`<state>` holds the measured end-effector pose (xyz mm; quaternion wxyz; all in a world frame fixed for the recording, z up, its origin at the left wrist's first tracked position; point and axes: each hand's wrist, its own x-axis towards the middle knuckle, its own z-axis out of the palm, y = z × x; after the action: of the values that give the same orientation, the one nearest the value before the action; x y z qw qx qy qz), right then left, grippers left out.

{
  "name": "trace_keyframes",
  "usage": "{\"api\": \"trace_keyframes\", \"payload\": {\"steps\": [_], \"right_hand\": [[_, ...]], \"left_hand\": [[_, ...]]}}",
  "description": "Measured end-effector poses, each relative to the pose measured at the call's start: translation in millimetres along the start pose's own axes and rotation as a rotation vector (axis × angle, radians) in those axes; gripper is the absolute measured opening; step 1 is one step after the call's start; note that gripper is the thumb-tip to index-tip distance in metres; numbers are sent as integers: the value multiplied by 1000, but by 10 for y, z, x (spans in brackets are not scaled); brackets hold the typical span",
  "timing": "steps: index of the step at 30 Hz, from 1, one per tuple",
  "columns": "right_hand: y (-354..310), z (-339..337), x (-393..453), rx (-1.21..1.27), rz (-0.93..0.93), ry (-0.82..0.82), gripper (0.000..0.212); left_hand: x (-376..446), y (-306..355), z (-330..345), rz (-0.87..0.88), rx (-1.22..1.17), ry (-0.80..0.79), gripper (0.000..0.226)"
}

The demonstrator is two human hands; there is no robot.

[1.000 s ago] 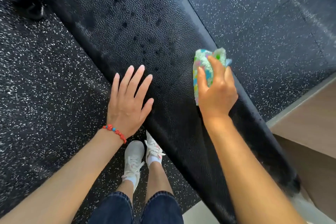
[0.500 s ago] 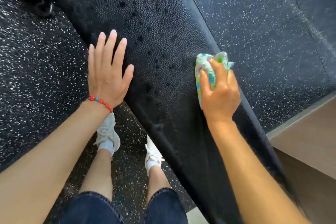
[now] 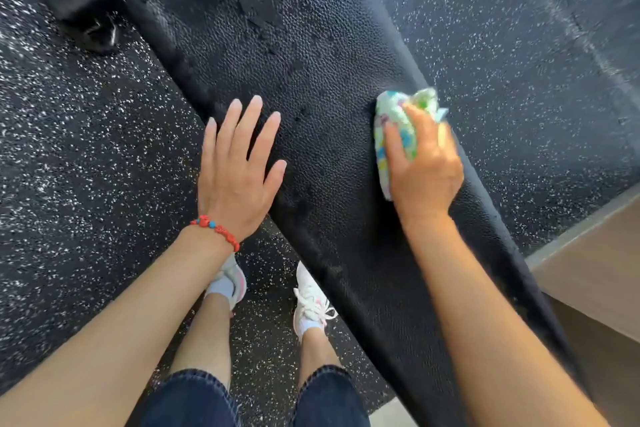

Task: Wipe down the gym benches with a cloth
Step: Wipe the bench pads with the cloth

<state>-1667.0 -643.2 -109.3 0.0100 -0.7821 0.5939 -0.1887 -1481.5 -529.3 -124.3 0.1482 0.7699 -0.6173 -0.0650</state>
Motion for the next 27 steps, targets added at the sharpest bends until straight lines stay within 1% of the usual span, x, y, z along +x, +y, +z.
{"api": "trace_keyframes", "payload": {"steps": [1, 3, 4, 6, 8, 10, 11, 12, 13, 15, 16, 17, 19, 21, 23, 25, 27], "right_hand": [[-58, 7, 48, 7, 79, 14, 29], [-209, 0, -75, 30, 122, 24, 29], [-316, -11, -212, 64, 90, 9, 28], [-529, -32, -517, 110, -45, -68, 24], [-643, -68, -641, 156, -163, -143, 22], [-578, -82, -532, 174, -315, -180, 23], [-514, -67, -427, 143, -365, -187, 26], [-447, -30, -290, 103, -358, -171, 30], [-390, 20, -127, 73, -276, -137, 33], [-343, 130, 233, 61, -20, -50, 34], [-366, 160, 352, 67, 79, -14, 33], [-406, 175, 383, 70, 144, -7, 32], [-553, 168, 261, 89, 177, -24, 33], [-793, 150, -44, 115, 83, -72, 31], [-1019, 129, -315, 144, -78, -139, 28], [-1088, 113, -371, 188, -204, -173, 24], [-1028, 115, -278, 170, -284, -177, 24]], "left_hand": [[15, -25, -13, 14, -11, 0, 49], [73, -94, -41, 15, -27, 10, 49], [117, -138, -50, 7, -33, 16, 49], [222, -237, -59, -21, -32, 30, 49], [341, -355, -62, -44, -20, 47, 49], [455, -465, -73, -45, -9, 58, 49], [502, -516, -76, -38, 0, 60, 49], [533, -559, -79, -27, 8, 58, 49], [542, -581, -81, -16, 9, 53, 50], [545, -590, -76, -12, -2, 45, 50], [545, -585, -72, -13, -4, 45, 50], [540, -575, -68, -15, -3, 46, 49], [539, -568, -59, -22, 5, 50, 50], [546, -569, -52, -20, 3, 45, 51], [541, -587, -58, -15, 6, 44, 51], [539, -608, -87, 3, 2, 35, 50], [558, -651, -139, 34, -19, 19, 49]]}}
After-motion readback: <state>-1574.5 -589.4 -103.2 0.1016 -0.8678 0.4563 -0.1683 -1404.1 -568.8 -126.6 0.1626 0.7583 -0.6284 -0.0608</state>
